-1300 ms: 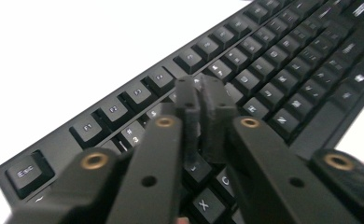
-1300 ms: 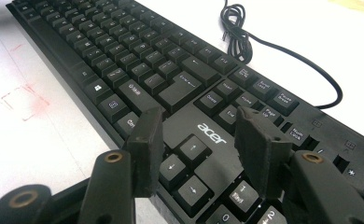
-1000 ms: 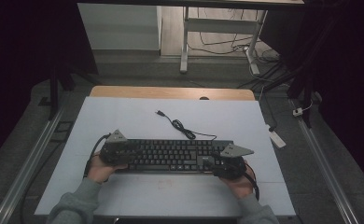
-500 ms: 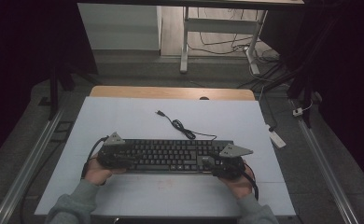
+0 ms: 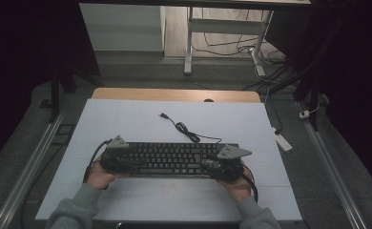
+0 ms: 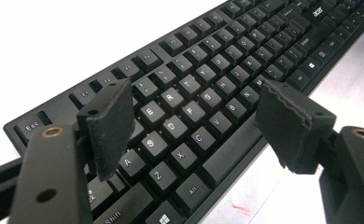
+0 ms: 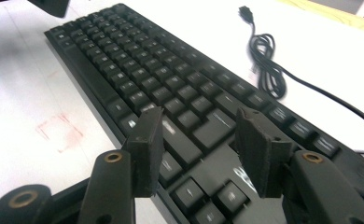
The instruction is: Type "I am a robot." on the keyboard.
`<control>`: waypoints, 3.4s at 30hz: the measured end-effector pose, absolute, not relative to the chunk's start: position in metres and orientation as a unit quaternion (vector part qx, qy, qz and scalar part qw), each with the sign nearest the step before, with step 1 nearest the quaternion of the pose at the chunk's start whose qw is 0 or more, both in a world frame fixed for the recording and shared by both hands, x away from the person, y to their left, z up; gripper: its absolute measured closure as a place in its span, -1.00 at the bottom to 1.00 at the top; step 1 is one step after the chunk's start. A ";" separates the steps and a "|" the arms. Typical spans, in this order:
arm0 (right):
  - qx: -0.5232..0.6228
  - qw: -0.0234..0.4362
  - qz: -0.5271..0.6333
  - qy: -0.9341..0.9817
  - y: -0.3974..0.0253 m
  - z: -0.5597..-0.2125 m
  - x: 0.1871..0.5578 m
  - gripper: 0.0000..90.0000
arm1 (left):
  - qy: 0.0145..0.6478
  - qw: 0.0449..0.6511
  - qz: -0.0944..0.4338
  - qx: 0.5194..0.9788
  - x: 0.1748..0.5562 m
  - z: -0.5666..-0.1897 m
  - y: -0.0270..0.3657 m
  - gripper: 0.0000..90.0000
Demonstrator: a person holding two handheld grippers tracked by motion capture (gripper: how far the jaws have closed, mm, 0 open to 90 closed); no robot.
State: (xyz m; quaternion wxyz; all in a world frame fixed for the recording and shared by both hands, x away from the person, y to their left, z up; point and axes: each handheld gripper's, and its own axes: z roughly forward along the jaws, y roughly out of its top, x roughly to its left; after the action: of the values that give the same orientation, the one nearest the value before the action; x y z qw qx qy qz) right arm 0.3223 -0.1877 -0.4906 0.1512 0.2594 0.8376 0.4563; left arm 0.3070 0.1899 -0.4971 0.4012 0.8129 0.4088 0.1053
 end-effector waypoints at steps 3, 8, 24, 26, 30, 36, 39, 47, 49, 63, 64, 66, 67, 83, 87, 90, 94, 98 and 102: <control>0.256 0.146 0.463 0.836 -0.180 -0.489 0.324 0.16 | 0.404 0.401 0.106 0.815 0.306 -0.497 0.190 -0.36; 0.251 0.140 0.462 0.839 -0.167 -0.489 0.328 0.19 | 0.401 0.402 0.107 0.816 0.305 -0.496 0.190 -0.35; 0.230 0.114 0.466 0.846 -0.143 -0.479 0.338 0.93 | 0.398 0.399 0.107 0.819 0.306 -0.497 0.189 -0.35; 0.230 0.112 0.462 0.849 -0.138 -0.479 0.340 0.99 | 0.398 0.399 0.107 0.819 0.305 -0.497 0.189 -0.35; 0.233 0.106 0.453 0.854 -0.130 -0.481 0.345 0.99 | 0.398 0.399 0.107 0.819 0.305 -0.497 0.189 -0.35; 0.236 0.099 0.442 0.860 -0.117 -0.488 0.353 0.99 | 0.398 0.397 0.106 0.820 0.306 -0.498 0.189 -0.35; 0.237 0.097 0.439 0.861 -0.112 -0.492 0.356 0.99 | 0.395 0.394 0.106 0.823 0.306 -0.499 0.188 -0.35; 0.242 0.096 0.424 0.867 -0.102 -0.499 0.365 0.99 | 0.396 0.394 0.105 0.822 0.307 -0.499 0.188 -0.35; 0.245 0.095 0.419 0.869 -0.099 -0.501 0.368 0.99 | 0.397 0.394 0.107 0.822 0.307 -0.499 0.188 -0.35; 0.245 0.100 0.403 0.876 -0.082 -0.510 0.377 0.99 | 0.402 0.397 0.114 0.817 0.307 -0.498 0.191 -0.33; 0.244 0.101 0.402 0.877 -0.082 -0.511 0.377 0.99 | 0.402 0.397 0.113 0.817 0.307 -0.499 0.191 -0.33; 0.246 0.101 0.401 0.877 -0.082 -0.512 0.378 0.99 | 0.401 0.396 0.111 0.819 0.307 -0.499 0.190 -0.33; 0.247 0.101 0.400 0.877 -0.082 -0.513 0.378 0.99 | 0.401 0.395 0.111 0.819 0.307 -0.499 0.190 -0.34; 0.246 0.105 0.403 0.875 -0.082 -0.513 0.377 0.99 | 0.403 0.395 0.112 0.818 0.307 -0.499 0.191 -0.34; 0.246 0.107 0.419 0.867 -0.088 -0.506 0.372 0.99 | 0.403 0.396 0.117 0.816 0.307 -0.499 0.191 -0.34; 0.245 0.106 0.427 0.864 -0.096 -0.502 0.368 0.93 | 0.405 0.397 0.118 0.815 0.307 -0.499 0.192 -0.34; 0.249 0.110 0.434 0.859 -0.109 -0.498 0.361 0.72 | 0.408 0.395 0.120 0.814 0.307 -0.499 0.192 -0.34; 0.255 0.117 0.441 0.853 -0.123 -0.494 0.356 0.54 | 0.410 0.393 0.123 0.814 0.307 -0.499 0.192 -0.34; 0.254 0.124 0.444 0.850 -0.138 -0.490 0.349 0.44 | 0.413 0.393 0.124 0.812 0.308 -0.499 0.193 -0.34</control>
State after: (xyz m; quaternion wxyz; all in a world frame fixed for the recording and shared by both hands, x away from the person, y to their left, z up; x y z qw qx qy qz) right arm 0.3492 -0.1378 -0.4902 0.1235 0.2543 0.8503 0.4439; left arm 0.3078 0.1925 -0.4994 0.3929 0.8121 0.4132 0.1238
